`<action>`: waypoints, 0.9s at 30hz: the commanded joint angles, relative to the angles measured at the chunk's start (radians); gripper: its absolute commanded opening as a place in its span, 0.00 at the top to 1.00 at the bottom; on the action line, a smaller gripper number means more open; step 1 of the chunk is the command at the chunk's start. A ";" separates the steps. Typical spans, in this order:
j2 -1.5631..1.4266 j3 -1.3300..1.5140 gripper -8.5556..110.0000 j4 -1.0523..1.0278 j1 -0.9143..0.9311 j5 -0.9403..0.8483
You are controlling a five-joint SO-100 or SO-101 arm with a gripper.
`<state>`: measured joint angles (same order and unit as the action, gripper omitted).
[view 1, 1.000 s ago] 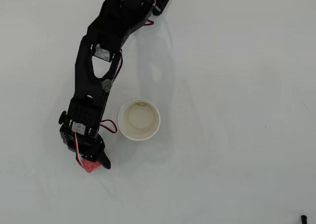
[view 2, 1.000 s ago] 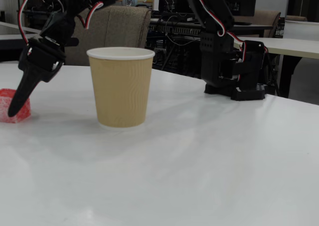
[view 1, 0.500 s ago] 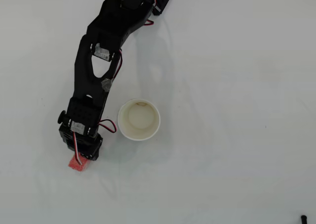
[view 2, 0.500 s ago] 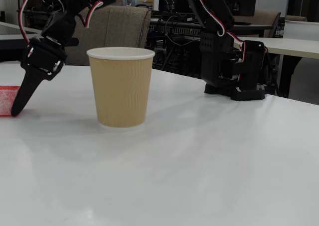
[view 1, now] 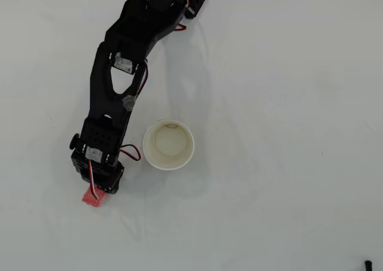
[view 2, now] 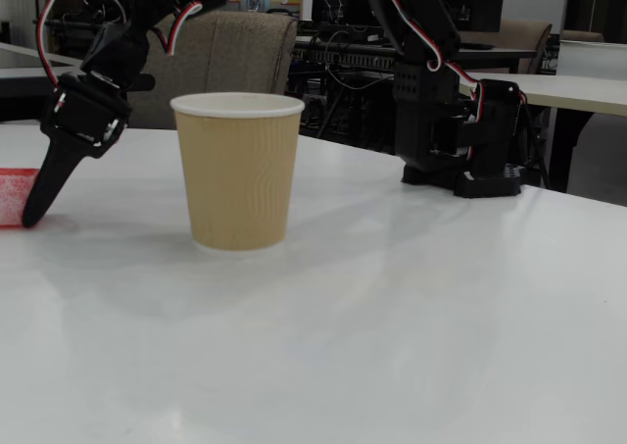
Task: Grasp a red cube and put it in the cup.
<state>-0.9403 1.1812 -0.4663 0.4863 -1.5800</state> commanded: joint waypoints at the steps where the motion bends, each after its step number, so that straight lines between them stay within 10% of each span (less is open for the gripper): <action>1: -0.040 -0.098 0.85 0.005 0.017 0.006; 27: -0.195 -0.048 0.85 -0.002 -0.005 0.028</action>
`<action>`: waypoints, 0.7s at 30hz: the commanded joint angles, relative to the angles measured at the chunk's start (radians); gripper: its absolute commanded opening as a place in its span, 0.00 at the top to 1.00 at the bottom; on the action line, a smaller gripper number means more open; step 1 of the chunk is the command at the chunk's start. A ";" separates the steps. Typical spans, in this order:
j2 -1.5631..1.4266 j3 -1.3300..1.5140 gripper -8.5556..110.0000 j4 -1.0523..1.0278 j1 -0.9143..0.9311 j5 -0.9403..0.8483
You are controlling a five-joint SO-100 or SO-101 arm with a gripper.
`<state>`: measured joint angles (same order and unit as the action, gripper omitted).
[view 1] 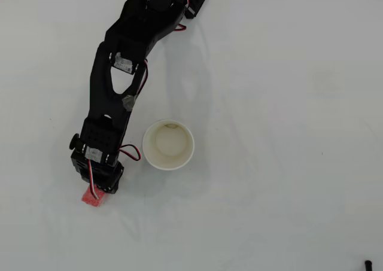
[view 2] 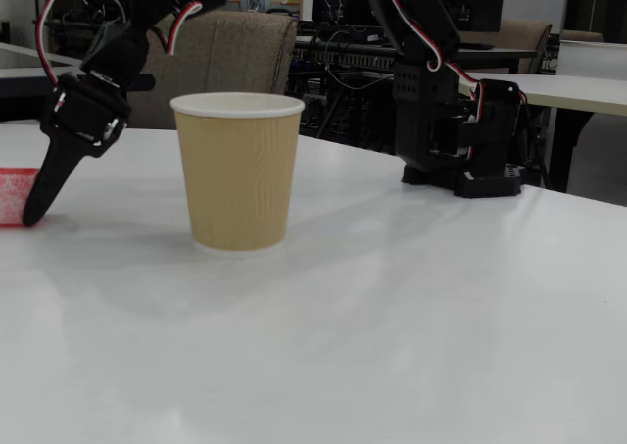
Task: Grasp a red cube and put it in the cup.
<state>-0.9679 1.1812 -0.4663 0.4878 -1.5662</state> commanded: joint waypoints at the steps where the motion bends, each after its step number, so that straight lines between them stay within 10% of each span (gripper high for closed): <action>1: -0.181 -0.038 0.85 -0.002 -0.008 0.015; 21: -0.440 0.175 0.85 0.006 -0.043 0.020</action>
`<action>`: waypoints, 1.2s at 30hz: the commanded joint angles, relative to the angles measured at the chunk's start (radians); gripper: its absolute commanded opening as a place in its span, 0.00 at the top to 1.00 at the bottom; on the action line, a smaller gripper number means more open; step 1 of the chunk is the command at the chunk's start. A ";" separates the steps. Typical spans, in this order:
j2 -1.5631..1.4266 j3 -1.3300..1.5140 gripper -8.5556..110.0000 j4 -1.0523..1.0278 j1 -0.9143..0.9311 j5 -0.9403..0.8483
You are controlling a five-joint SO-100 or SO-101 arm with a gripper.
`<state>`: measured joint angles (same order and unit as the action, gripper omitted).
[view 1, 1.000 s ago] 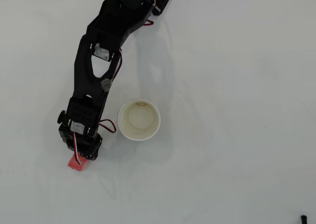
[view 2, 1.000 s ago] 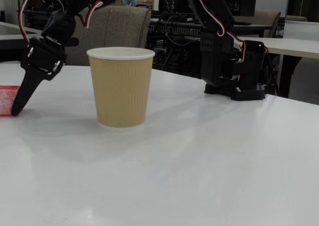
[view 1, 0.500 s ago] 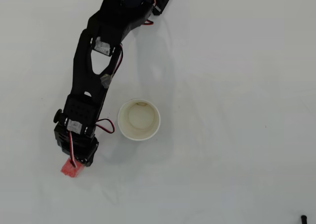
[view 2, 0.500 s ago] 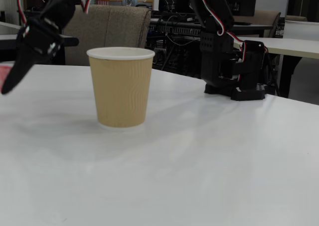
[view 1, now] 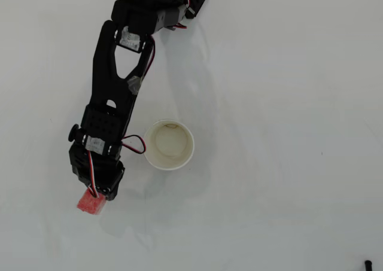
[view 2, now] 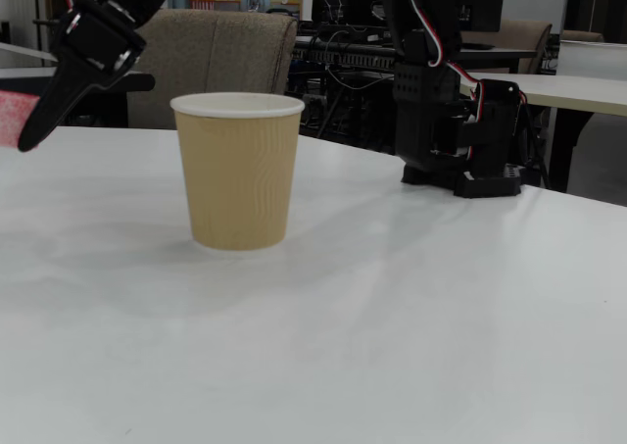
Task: Grasp a red cube and put it in the cup.
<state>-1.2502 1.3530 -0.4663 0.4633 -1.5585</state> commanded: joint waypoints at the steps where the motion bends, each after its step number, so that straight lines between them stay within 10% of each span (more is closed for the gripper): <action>1: -0.170 0.015 0.85 0.006 -0.020 0.012; 36: -0.548 0.356 0.86 -0.003 -0.055 0.023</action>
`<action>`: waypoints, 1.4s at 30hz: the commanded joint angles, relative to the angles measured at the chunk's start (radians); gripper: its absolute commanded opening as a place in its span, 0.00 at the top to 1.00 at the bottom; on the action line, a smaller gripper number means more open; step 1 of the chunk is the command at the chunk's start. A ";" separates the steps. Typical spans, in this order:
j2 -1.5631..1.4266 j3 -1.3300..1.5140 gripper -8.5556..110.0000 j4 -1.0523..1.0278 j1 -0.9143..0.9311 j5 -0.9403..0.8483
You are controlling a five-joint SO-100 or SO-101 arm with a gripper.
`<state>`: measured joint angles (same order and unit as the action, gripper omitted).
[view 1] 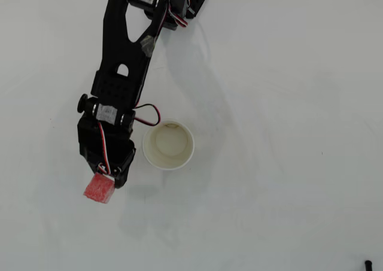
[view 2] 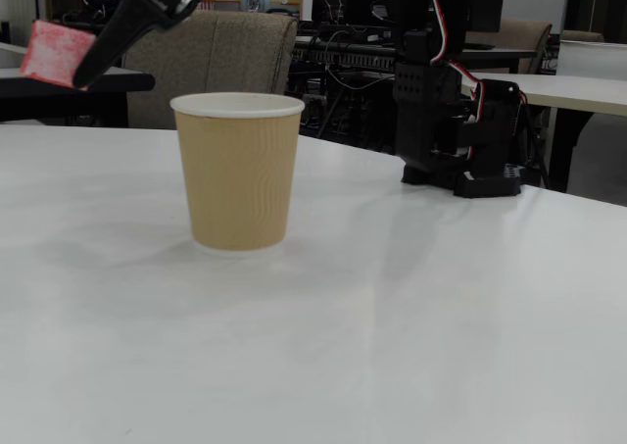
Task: Grasp a red cube and put it in the cup.
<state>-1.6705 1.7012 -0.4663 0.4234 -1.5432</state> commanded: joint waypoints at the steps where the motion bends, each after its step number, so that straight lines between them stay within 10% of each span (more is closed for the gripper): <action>1: -0.143 0.021 0.86 -0.003 -0.017 0.008; 42: -0.683 0.479 0.86 0.020 -0.098 0.012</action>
<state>-2.2565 2.1690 -0.4663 0.3283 -1.5432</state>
